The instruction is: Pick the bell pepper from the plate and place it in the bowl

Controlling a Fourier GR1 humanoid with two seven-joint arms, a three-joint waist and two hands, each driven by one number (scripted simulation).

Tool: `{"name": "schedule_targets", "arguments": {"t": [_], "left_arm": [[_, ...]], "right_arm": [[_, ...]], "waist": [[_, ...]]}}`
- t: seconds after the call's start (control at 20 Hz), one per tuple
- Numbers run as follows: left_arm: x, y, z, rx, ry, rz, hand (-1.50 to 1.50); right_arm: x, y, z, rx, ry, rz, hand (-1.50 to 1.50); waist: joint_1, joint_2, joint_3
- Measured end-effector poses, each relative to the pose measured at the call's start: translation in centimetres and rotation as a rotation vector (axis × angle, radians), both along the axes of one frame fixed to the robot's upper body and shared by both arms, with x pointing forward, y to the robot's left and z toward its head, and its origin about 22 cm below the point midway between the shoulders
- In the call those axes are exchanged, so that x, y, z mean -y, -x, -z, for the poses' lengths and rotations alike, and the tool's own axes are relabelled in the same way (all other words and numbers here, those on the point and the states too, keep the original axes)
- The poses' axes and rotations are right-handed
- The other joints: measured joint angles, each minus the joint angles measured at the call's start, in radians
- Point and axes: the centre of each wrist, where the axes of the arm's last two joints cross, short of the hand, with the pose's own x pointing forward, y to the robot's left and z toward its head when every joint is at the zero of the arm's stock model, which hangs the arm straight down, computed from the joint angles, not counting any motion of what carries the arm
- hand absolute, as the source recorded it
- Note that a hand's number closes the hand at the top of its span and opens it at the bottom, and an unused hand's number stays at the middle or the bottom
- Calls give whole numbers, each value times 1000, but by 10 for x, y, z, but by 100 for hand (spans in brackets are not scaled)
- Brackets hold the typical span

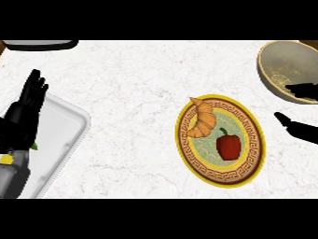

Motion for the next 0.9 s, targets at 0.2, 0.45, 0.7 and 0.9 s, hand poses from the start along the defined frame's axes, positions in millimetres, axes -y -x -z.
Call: {"name": "schedule_targets", "arguments": {"t": [0.2,0.45,0.7,0.9], "left_arm": [[-16,10,2,-52,-25,-52,0],[-19,18,0,-78,-30,-60,0],[-18,18,-4,-75,-31,-44,0],[-18,14,-11,-72,-32,-24,0]], "right_arm": [[-9,34,14,4,95,143,-150],[-41,91,18,-2,176,177,-150],[-60,121,-16,-24,210,247,-150],[-68,125,-56,-43,254,267,-150]], "waist": [[-23,-9,5],[-18,-4,8],[6,6,10],[23,11,11]]}}
